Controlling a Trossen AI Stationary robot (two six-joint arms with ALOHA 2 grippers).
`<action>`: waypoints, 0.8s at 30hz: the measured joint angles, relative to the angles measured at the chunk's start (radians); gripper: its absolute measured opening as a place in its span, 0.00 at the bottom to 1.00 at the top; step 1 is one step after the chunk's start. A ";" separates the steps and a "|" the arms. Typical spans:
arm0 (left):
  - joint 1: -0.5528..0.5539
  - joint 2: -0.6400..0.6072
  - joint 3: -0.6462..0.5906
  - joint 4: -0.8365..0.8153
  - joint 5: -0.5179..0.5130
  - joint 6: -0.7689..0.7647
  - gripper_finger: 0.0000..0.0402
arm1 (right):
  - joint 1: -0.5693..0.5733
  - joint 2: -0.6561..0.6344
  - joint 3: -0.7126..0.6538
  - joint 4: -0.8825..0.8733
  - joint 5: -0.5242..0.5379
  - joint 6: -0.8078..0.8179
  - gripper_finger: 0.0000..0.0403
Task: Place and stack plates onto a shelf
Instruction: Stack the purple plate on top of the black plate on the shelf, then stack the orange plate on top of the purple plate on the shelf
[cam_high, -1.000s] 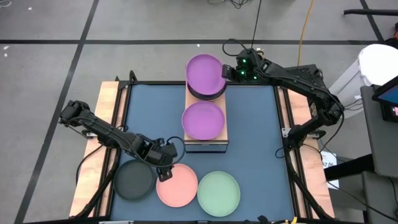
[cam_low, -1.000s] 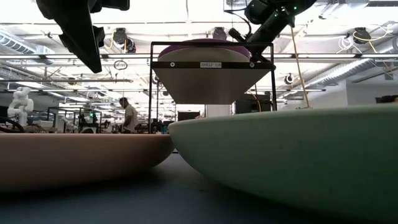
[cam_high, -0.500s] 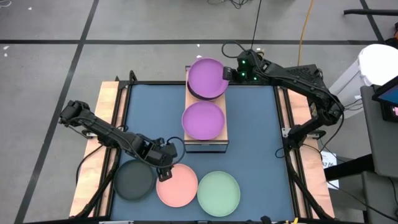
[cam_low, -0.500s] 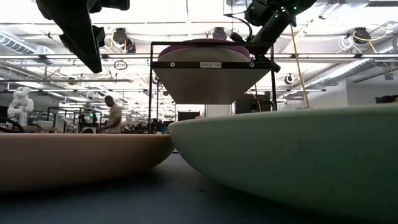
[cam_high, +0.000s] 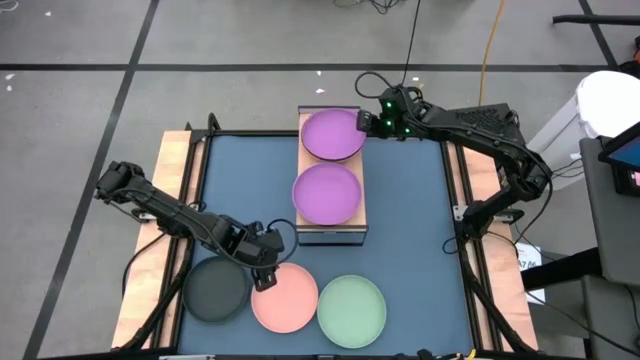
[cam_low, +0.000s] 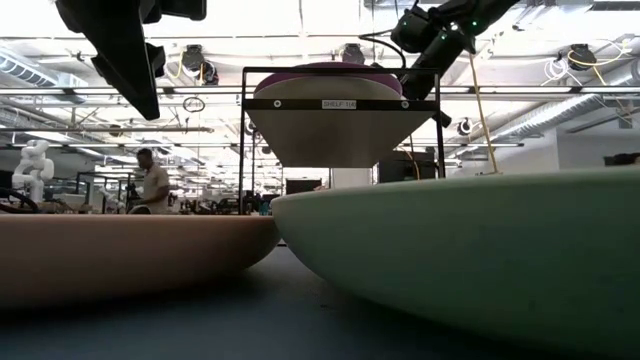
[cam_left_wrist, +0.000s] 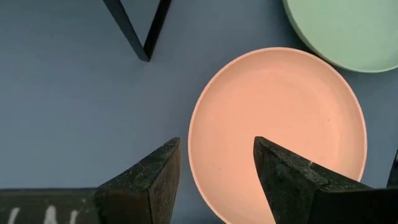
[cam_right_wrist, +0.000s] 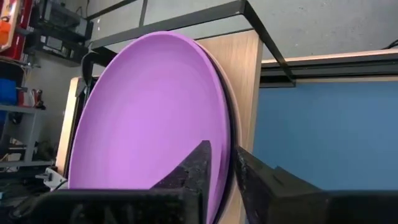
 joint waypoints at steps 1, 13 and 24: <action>0.000 0.000 0.000 -0.002 0.000 -0.005 0.52 | 0.000 -0.003 0.000 0.000 0.000 0.001 0.17; 0.106 0.000 -0.043 0.009 0.124 0.041 0.52 | 0.004 -0.151 0.000 0.040 -0.022 -0.100 0.43; 0.119 0.000 -0.211 0.180 0.235 0.181 0.51 | 0.072 -0.416 0.000 -0.052 -0.029 -0.164 0.45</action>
